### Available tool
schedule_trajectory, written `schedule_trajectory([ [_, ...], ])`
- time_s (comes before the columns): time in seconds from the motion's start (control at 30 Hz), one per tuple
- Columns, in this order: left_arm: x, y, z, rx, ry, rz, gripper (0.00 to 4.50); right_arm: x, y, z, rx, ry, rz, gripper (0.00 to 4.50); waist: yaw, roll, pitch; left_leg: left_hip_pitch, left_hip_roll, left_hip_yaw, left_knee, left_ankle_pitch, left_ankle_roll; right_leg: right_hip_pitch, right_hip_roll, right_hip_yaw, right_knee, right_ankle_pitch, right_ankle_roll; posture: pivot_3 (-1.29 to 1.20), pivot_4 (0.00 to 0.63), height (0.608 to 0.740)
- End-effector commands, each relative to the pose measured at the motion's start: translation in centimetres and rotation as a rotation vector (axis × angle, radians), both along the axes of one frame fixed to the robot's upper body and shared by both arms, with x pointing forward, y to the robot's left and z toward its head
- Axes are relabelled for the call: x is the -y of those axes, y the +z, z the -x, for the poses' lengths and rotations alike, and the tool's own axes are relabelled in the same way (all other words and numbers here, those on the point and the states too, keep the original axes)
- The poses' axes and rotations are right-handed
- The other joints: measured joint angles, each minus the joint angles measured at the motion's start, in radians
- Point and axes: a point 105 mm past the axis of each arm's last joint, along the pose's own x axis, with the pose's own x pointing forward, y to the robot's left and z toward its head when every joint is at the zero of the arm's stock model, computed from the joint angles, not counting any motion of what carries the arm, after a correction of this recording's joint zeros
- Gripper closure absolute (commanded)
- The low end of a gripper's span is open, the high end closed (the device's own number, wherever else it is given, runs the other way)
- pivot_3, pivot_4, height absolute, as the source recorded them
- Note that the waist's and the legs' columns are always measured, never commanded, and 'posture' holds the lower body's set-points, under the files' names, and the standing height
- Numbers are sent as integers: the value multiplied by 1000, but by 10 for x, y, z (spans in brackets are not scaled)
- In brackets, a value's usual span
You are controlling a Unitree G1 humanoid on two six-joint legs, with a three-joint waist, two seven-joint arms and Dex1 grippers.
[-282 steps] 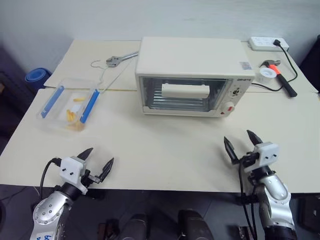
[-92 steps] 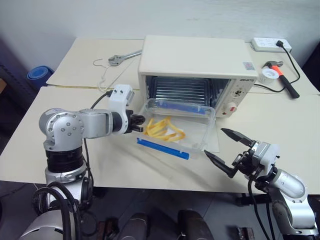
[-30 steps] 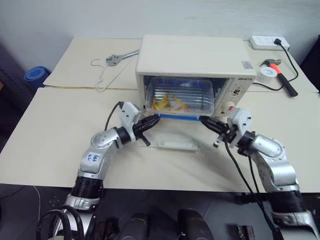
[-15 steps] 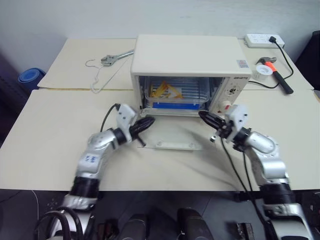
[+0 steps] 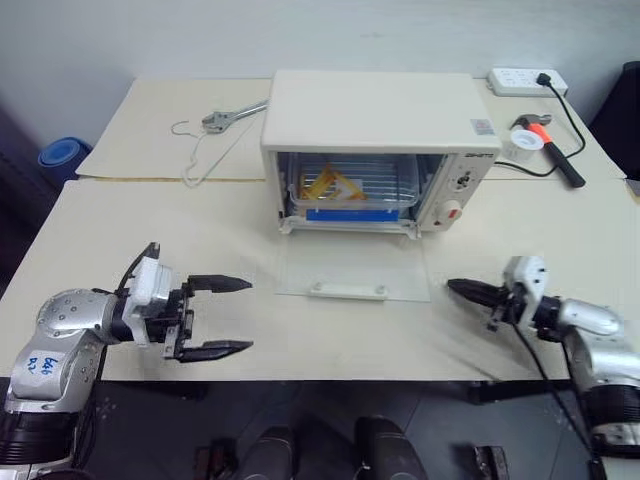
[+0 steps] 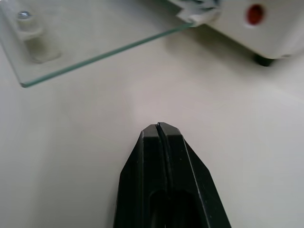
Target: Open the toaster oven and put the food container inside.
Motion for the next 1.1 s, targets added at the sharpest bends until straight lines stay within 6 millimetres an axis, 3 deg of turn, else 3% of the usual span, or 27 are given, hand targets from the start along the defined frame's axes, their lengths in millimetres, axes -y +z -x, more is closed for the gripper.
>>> schedule_trajectory([
  [0.03,1,12,6,12,-43,20,47,-10,16,-4,78,44,-48,4500,1,0,0,0,0,0,0,0,0,0,0,0,0,0,0,0,150,740],
  [0.23,-4,32,-17,-54,177,260,47,-37,58,-13,192,44,-261,4500,4,1,0,0,0,-1,1,0,0,0,0,0,1,0,0,0,150,740],
  [0.37,-30,38,-38,10,414,346,47,-45,104,-18,281,20,-435,4500,0,1,1,-1,0,0,1,0,-1,-2,1,0,2,0,0,0,150,740],
  [0.47,-49,34,-50,80,561,324,47,-44,139,-22,346,-5,-575,4500,3,1,0,-1,0,0,1,0,-1,-2,1,0,2,0,0,0,150,740],
  [0.57,-60,17,-47,118,606,193,47,-46,152,-19,365,33,-529,4500,4,1,0,-1,0,-1,0,0,-1,-2,1,0,1,0,0,0,150,740],
  [0.67,-73,-4,-38,118,622,53,0,-52,132,-4,349,153,-283,3922,10,1,0,-2,-1,-2,0,-1,0,-2,0,0,0,0,0,0,150,740],
  [0.87,-88,-41,-10,43,605,-160,0,-40,87,25,270,254,-110,1952,7,1,0,-2,-1,-1,-1,-2,2,-1,-1,0,-2,0,0,0,150,740],
  [1.0,-92,-44,-9,79,667,-157,0,-35,48,46,184,287,-14,454,7,1,0,-2,-1,-1,0,-1,1,0,-1,1,-3,0,0,0,150,740],
  [1.07,-91,-45,-9,75,688,-144,0,-29,46,44,182,232,-39,8,8,1,1,0,-1,-1,0,-1,1,1,-1,1,-2,0,0,0,150,740],
  [1.1,-89,-43,-10,83,701,-121,0,-23,45,41,192,184,-55,8,8,1,1,0,-1,-1,0,-1,1,1,-1,1,-2,0,0,0,150,740],
])
